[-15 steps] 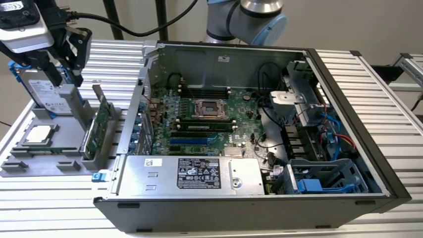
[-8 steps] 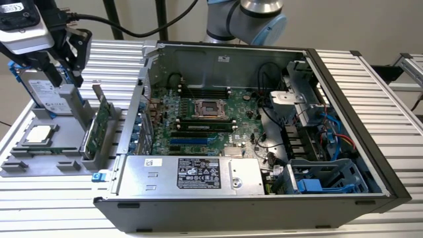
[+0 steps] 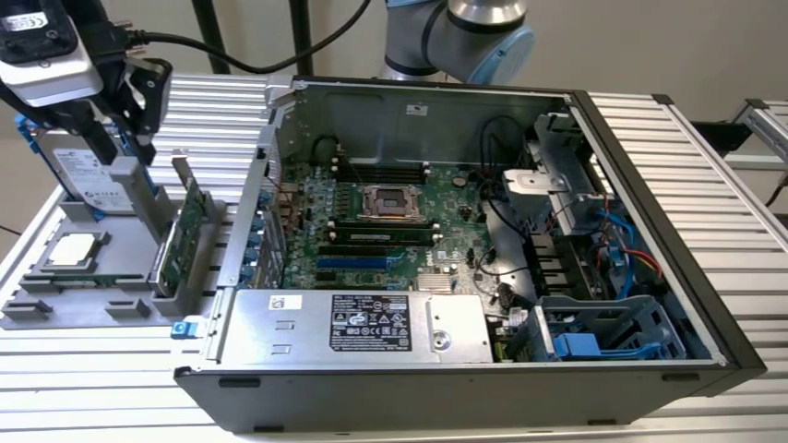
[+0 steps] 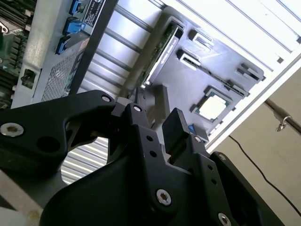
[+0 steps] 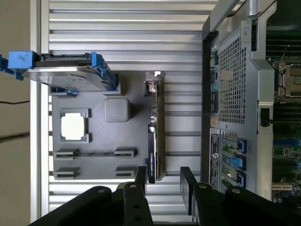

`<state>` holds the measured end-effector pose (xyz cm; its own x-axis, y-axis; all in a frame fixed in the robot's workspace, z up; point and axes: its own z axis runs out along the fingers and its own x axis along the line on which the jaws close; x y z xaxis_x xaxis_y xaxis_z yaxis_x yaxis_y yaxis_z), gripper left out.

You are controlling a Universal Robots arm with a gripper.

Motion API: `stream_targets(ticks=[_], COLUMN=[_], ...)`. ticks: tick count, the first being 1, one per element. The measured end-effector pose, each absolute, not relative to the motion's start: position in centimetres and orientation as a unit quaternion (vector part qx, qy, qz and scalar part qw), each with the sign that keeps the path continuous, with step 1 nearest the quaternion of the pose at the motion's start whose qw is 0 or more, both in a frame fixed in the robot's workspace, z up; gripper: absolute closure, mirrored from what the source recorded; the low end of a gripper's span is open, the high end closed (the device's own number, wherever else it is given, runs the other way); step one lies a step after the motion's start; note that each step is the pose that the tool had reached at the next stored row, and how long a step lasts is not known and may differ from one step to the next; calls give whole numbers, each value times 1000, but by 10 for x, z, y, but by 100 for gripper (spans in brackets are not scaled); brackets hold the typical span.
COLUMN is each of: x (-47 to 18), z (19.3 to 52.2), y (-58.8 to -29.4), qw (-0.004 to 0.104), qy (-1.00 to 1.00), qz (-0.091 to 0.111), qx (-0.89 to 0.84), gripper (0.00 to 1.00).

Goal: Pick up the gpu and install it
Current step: 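Pick up the gpu and move the gpu toward the slot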

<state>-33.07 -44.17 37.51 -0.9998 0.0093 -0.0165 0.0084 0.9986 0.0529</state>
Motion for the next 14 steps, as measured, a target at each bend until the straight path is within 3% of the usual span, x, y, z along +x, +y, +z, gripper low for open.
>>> stream_targets(ticks=[14], x=[-331], z=[367], y=[-442], qw=[4], qy=[1000], qz=[26], qx=[9], gripper=[0])
